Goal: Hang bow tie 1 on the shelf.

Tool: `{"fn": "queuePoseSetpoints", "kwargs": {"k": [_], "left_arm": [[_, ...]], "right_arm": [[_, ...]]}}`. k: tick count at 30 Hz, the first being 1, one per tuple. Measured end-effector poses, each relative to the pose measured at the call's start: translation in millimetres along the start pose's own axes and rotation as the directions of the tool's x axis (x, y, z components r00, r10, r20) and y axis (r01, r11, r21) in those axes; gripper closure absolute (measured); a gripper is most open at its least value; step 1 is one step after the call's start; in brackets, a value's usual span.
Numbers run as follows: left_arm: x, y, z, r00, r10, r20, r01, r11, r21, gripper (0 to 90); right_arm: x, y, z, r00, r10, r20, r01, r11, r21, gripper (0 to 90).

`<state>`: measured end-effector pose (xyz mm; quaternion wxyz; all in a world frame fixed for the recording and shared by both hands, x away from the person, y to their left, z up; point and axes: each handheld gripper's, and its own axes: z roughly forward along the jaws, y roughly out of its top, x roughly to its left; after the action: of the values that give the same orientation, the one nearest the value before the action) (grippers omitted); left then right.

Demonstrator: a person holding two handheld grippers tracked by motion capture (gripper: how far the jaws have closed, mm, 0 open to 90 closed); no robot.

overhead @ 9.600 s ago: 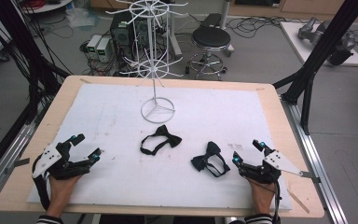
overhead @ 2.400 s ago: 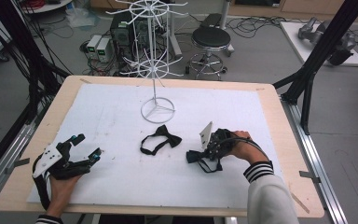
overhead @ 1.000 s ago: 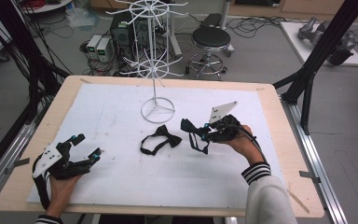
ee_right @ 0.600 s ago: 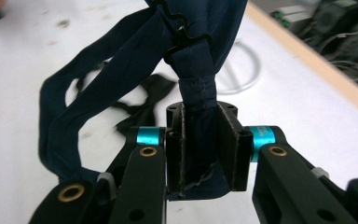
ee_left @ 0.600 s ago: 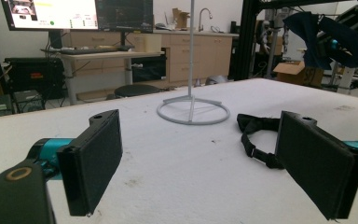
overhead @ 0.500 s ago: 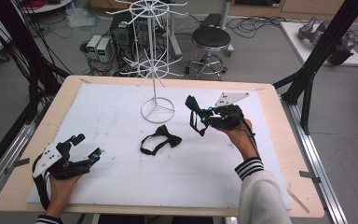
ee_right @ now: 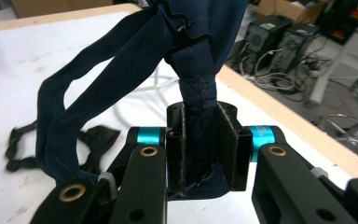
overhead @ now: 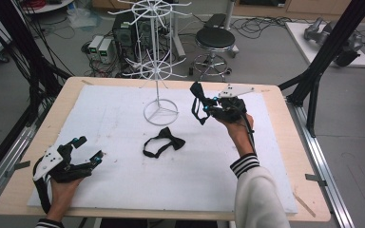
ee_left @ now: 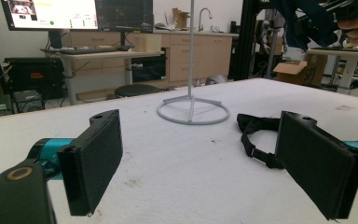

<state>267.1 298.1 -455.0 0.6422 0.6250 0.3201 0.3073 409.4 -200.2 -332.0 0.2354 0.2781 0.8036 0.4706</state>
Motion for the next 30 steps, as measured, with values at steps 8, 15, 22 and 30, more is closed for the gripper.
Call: {"fn": "queuePoseSetpoints", "kwargs": {"k": [8, 15, 22, 30], "left_arm": [[0.1, 0.0, 0.0, 1.0, 0.0, 0.0, 0.0, 1.0, 0.0, 15.3], [0.1, 0.0, 0.1, 1.0, -0.001, -0.001, 0.001, 1.0, 0.001, 15.4], [0.1, 0.1, 0.3, 1.0, 0.0, 0.0, 0.0, 1.0, 0.002, 15.4], [-0.1, 0.0, 0.4, 1.0, 0.0, -0.002, 0.0, 1.0, 0.0, 15.4]], "right_arm": [[-3.1, 10.5, 6.1, 0.9983, 0.027, 0.052, -0.025, 0.999, -0.042, 74.8], [-4.2, 20.6, 14.0, 0.9951, 0.057, 0.08, -0.053, 0.997, -0.048, 74.8], [-7.1, 31.8, 22.3, 0.9927, 0.07, 0.098, -0.063, 0.996, -0.068, 74.9], [-10.2, 45.5, 28.7, 0.9911, 0.078, 0.108, -0.07, 0.994, -0.078, 75.0]]}}
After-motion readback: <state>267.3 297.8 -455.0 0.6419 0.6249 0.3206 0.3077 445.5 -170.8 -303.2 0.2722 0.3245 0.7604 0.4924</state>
